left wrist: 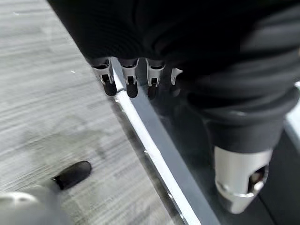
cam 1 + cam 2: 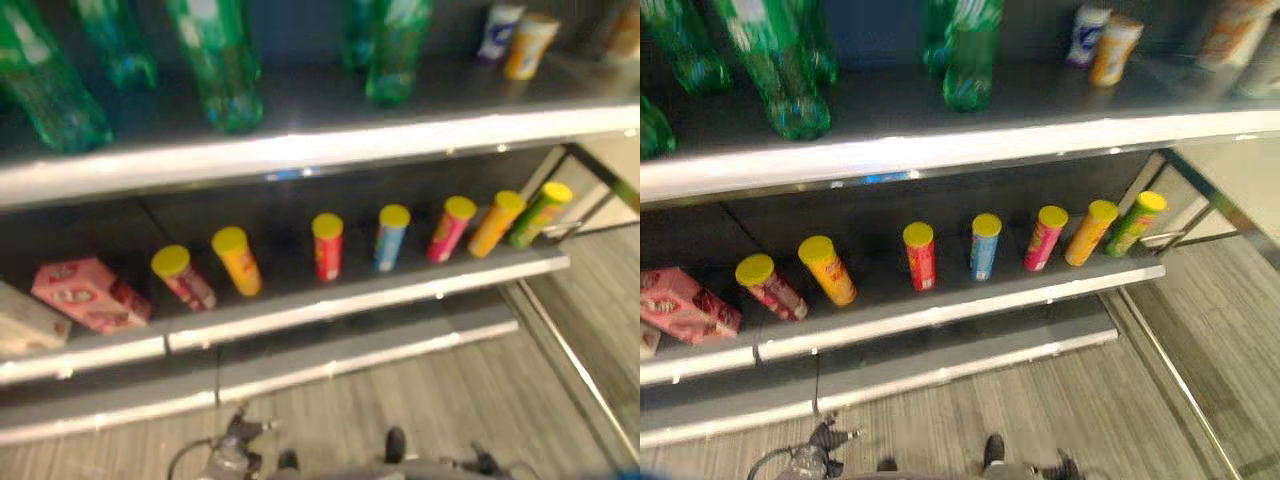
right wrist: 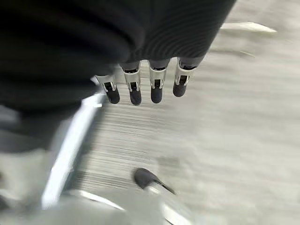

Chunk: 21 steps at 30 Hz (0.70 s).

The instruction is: Put the goods on the table back onto the shelves and tidy them up.

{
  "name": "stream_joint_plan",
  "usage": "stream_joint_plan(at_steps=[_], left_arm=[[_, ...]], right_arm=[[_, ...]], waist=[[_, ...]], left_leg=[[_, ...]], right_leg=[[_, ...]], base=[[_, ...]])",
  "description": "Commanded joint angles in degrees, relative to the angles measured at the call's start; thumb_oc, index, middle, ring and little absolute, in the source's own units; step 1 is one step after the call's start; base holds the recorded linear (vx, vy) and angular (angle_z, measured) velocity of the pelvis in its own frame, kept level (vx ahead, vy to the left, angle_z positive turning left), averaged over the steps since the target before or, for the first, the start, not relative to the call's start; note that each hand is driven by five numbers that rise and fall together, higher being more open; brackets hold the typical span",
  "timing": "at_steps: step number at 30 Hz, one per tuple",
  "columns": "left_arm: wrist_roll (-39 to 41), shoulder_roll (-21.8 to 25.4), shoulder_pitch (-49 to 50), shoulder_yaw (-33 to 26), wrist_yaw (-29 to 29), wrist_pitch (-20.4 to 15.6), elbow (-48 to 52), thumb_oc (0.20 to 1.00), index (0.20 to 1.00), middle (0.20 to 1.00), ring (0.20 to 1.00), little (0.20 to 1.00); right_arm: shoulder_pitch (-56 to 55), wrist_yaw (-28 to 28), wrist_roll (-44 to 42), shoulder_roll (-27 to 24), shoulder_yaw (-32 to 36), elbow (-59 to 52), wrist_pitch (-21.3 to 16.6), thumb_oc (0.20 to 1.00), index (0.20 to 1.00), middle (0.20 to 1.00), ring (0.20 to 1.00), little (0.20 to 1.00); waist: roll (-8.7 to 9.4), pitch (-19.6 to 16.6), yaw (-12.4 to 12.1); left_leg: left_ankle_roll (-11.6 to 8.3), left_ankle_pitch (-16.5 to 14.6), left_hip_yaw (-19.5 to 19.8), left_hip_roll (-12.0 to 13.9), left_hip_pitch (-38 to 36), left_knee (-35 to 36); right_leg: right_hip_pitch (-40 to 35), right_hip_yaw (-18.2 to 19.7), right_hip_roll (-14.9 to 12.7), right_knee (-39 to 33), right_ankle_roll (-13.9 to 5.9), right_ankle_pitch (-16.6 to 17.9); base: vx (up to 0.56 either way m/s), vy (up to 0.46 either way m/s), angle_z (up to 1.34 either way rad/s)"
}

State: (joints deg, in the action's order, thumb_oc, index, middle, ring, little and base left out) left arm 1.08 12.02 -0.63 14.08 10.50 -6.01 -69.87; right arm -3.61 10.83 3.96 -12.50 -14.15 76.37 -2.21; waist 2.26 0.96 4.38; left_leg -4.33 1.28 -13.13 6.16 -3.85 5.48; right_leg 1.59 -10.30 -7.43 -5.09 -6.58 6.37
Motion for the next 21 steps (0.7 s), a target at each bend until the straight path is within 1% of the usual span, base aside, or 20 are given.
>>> stream_joint_plan(at_steps=[1, 2, 4, 5, 6, 7, 8, 9, 10, 11, 12, 13, 14, 15, 16, 17, 18, 19, 20, 21], left_arm=[[-0.5, 0.3, -3.2, 2.5, -2.8, -0.2, -2.4, 1.0, 1.0, 1.0, 1.0, 1.0], [-1.5, -0.1, -3.4, 3.7, -3.9, -0.1, -2.4, 1.0, 1.0, 1.0, 1.0, 1.0], [-4.0, -1.2, -3.7, 7.1, -5.3, -0.6, -2.4, 1.0, 1.0, 1.0, 1.0, 1.0], [-4.2, -1.4, -6.3, 9.1, -5.2, -1.2, -1.9, 1.0, 1.0, 1.0, 1.0, 1.0], [-4.2, -1.3, -6.3, 9.1, -5.2, -1.2, -1.9, 1.0, 1.0, 1.0, 1.0, 1.0], [-3.5, -0.7, -8.2, 9.7, -5.0, -1.3, -1.4, 1.0, 1.0, 1.0, 1.0, 1.0], [-3.4, -0.7, -8.3, 9.7, -5.1, -1.3, -1.4, 1.0, 1.0, 1.0, 1.0, 1.0], [-1.7, 1.0, -12.2, 8.8, -4.8, -1.1, -1.2, 1.0, 1.0, 1.0, 1.0, 1.0], [-1.1, 1.5, -12.6, 7.9, -4.5, -1.0, -1.1, 1.0, 1.0, 1.0, 1.0, 1.0], [0.2, 2.3, -12.5, 6.2, -4.2, -0.6, -0.8, 1.0, 1.0, 1.0, 1.0, 1.0], [4.3, 2.7, -11.5, 2.4, -3.6, -0.7, -0.4, 1.0, 1.0, 1.0, 1.0, 1.0], [4.4, 2.7, -11.3, 2.5, -3.6, -0.6, -0.2, 1.0, 1.0, 1.0, 1.0, 1.0], [6.0, 2.3, -10.3, 0.9, -3.4, -1.0, 0.3, 1.0, 1.0, 1.0, 1.0, 1.0], [7.1, 2.3, -8.7, -0.6, -3.3, -0.7, 0.4, 1.0, 1.0, 1.0, 1.0, 1.0], [7.9, 2.3, -7.0, -2.1, -3.3, -0.8, 0.3, 1.0, 1.0, 1.0, 1.0, 1.0], [7.9, 2.4, -6.8, -2.1, -3.3, -0.8, 0.4, 1.0, 1.0, 1.0, 1.0, 1.0], [7.9, 1.9, -2.4, -4.4, -3.4, -0.9, 0.0, 1.0, 1.0, 1.0, 1.0, 1.0], [7.0, 1.9, -0.2, -5.5, -3.5, -0.7, -1.1, 1.0, 1.0, 1.0, 1.0, 1.0], [7.0, 1.9, 0.0, -5.5, -3.5, -0.7, -1.1, 1.0, 1.0, 1.0, 1.0, 1.0], [6.7, 1.9, 0.4, -5.9, -3.3, -0.6, -1.4, 1.0, 1.0, 1.0, 1.0, 1.0]], right_arm=[[2.4, -1.6, -9.9, 0.0, 4.4, 3.6, 0.6, 1.0, 1.0, 1.0, 1.0, 1.0], [1.3, -2.1, -12.3, -0.2, 6.4, 4.2, 0.7, 1.0, 1.0, 1.0, 1.0, 1.0], [0.4, -3.1, -14.6, -0.4, 7.2, 3.8, 0.4, 1.0, 1.0, 1.0, 1.0, 1.0], [1.7, -2.4, -14.5, -0.9, 6.9, 3.0, 0.0, 1.0, 1.0, 1.0, 1.0, 1.0], [1.7, -2.4, -14.5, -0.9, 6.9, 3.0, 0.0, 1.0, 1.0, 1.0, 1.0, 1.0], [2.6, -1.9, -14.2, -0.9, 6.7, 2.3, 0.0, 1.0, 1.0, 1.0, 1.0, 1.0], [2.7, -1.9, -14.2, -0.9, 6.7, 2.4, 0.0, 1.0, 1.0, 1.0, 1.0, 1.0], [3.3, -1.3, -13.7, -1.2, 6.3, 3.3, 0.6, 1.0, 1.0, 1.0, 1.0, 1.0], [3.4, -1.0, -13.4, -1.2, 6.3, 3.3, 0.8, 1.0, 1.0, 1.0, 1.0, 1.0], [3.0, -0.9, -12.8, -1.0, 6.3, 3.3, 0.9, 1.0, 1.0, 1.0, 1.0, 1.0], [2.6, -0.6, -11.1, -0.9, 6.9, 4.3, 1.4, 1.0, 1.0, 1.0, 1.0, 1.0], [2.5, -0.6, -11.0, -0.9, 6.9, 4.3, 1.4, 1.0, 1.0, 1.0, 1.0, 1.0], [2.8, -0.4, -10.3, -0.8, 7.4, 4.4, 1.7, 1.0, 1.0, 1.0, 1.0, 1.0], [3.3, 0.6, -9.3, -0.8, 7.9, 4.9, 2.1, 1.0, 1.0, 1.0, 1.0, 1.0], [4.0, 1.2, -8.8, -0.6, 8.2, 5.0, 2.1, 1.0, 1.0, 1.0, 1.0, 1.0], [4.0, 1.2, -8.8, -0.6, 8.1, 5.0, 2.1, 1.0, 1.0, 1.0, 1.0, 1.0], [4.9, 1.2, -9.2, 0.4, 8.8, 5.2, 2.1, 1.0, 1.0, 1.0, 1.0, 1.0], [5.1, 0.8, -9.7, 1.5, 8.9, 5.2, 2.0, 1.0, 1.0, 1.0, 1.0, 1.0], [5.0, 0.8, -9.7, 1.6, 8.9, 5.2, 2.0, 1.0, 1.0, 1.0, 1.0, 1.0], [4.9, 0.6, -9.8, 2.0, 8.6, 4.8, 1.8, 1.0, 1.0, 1.0, 1.0, 1.0]], waist=[[0.39, 0.6, 1.9], [0.09, 0.4, 3.1], [-0.2, 1.4, 5.7], [0.36, 4.6, 8.4], [0.43, 4.4, 8.2], [0.99, 6.3, 9.0], [0.99, 6.3, 8.9], [0.84, 7.0, 7.8], [0.54, 7.2, 7.1], [0.66, 7.7, 5.7], [0.84, 6.9, 3.6], [0.97, 7.1, 3.4], [1.23, 6.3, 2.2], [1.24, 5.4, 0.7], [1.35, 4.1, -0.8], [1.45, 4.2, -0.8], [2.07, 2.1, -3.8], [2.19, 0.9, -4.8], [2.14, 0.8, -5.0], [1.98, 0.5, -4.9]], left_leg=[[1.06, -3.8, -0.4, -2.9, -1.1, -0.5], [1.2, -4.2, -1.2, -3.0, -1.8, -0.5], [1.59, -4.9, -3.1, -3.3, -1.9, -0.5], [2.06, -5.0, -6.0, -3.9, 0.2, -0.5], [2.05, -4.9, -6.3, -4.0, 0.5, -0.5], [2.0, -4.6, -7.9, -3.6, 2.4, -0.5], [2.0, -4.6, -8.0, -3.6, 2.4, -0.5], [1.17, -4.0, -10.8, -1.1, 5.4, -0.5], [0.68, -2.7, -12.5, 0.3, 6.3, -0.5], [0.31, -1.2, -15.5, 2.1, 6.5, -0.5], [0.21, 0.6, -21.1, 4.5, 6.2, -0.7], [0.14, 0.5, -21.4, 4.4, 5.7, -0.6], [0.29, 1.1, -25.2, 5.5, 5.1, -1.0], [0.39, 1.4, -27.5, 5.8, 4.7, -1.2], [0.04, 2.4, -30.0, 6.6, 4.5, -1.5], [-0.03, 2.5, -30.1, 6.5, 4.2, -1.4], [-0.88, 4.7, -33.2, 8.6, 4.0, -2.2], [-2.1, 6.7, -33.8, 11.3, 4.6, -3.4], [-2.27, 6.8, -34.0, 11.5, 4.6, -3.5], [-3.14, 8.0, -34.7, 13.3, 4.6, -4.1]], right_leg=[[-0.3, 2.3, -1.8, 2.6, -3.58, -1.0], [-0.4, 3.3, -2.0, 2.8, -3.73, -0.8], [0.8, 5.4, -2.2, 3.0, -4.21, 0.2], [7.7, 9.9, -2.2, 3.8, -6.03, 5.2], [8.1, 10.2, -2.2, 3.9, -6.0, 5.4], [11.7, 11.2, -1.9, 4.0, -7.36, 8.3], [11.9, 11.4, -1.9, 4.0, -7.36, 8.3], [13.4, 3.4, -2.8, 2.4, -7.86, 6.8], [12.2, -2.9, -4.4, 2.6, -7.11, 4.7], [10.5, -8.5, -6.5, 4.6, -5.89, 2.4], [5.8, -16.5, -12.0, 8.8, -5.14, 1.9], [5.6, -16.2, -12.1, 9.0, -5.23, 1.8], [2.5, -20.1, -15.9, 11.5, -5.69, 3.4], [-0.6, -23.3, -18.7, 12.7, -6.33, 5.1], [-3.7, -26.6, -20.9, 13.1, -7.36, 7.7], [-4.0, -26.6, -20.9, 12.7, -7.4, 8.0], [-8.4, -29.6, -22.9, 11.9, -8.42, 13.1], [-10.5, -27.7, -22.1, 10.5, -8.42, 13.8], [-10.4, -27.5, -21.9, 10.4, -8.42, 13.8], [-10.8, -26.5, -20.9, 9.8, -8.42, 12.6]], base=[[0.07, 0.074, -0.15], [0.02, 0.064, -0.15], [-0.17, 0.11, -0.36], [-0.33, 0.09, -0.52], [-0.48, 0.036, -0.85], [-0.19, -0.026, -1.18], [-0.39, -0.077, -1.64], [-0.33, -0.107, -1.34], [-0.48, -0.18, -1.59], [-0.52, -0.181, -1.42], [-0.39, -0.125, -1.65], [-0.35, -0.097, -1.48], [-0.17, -0.065, -2.08], [-0.23, -0.158, -1.94], [-0.13, -0.111, -1.82], [-0.2, -0.367, -1.32], [-0.24, -0.573, -1.49], [-0.23, -0.582, -1.69], [-0.12, -0.453, -1.68], [-0.06, -0.322, -1.85]])
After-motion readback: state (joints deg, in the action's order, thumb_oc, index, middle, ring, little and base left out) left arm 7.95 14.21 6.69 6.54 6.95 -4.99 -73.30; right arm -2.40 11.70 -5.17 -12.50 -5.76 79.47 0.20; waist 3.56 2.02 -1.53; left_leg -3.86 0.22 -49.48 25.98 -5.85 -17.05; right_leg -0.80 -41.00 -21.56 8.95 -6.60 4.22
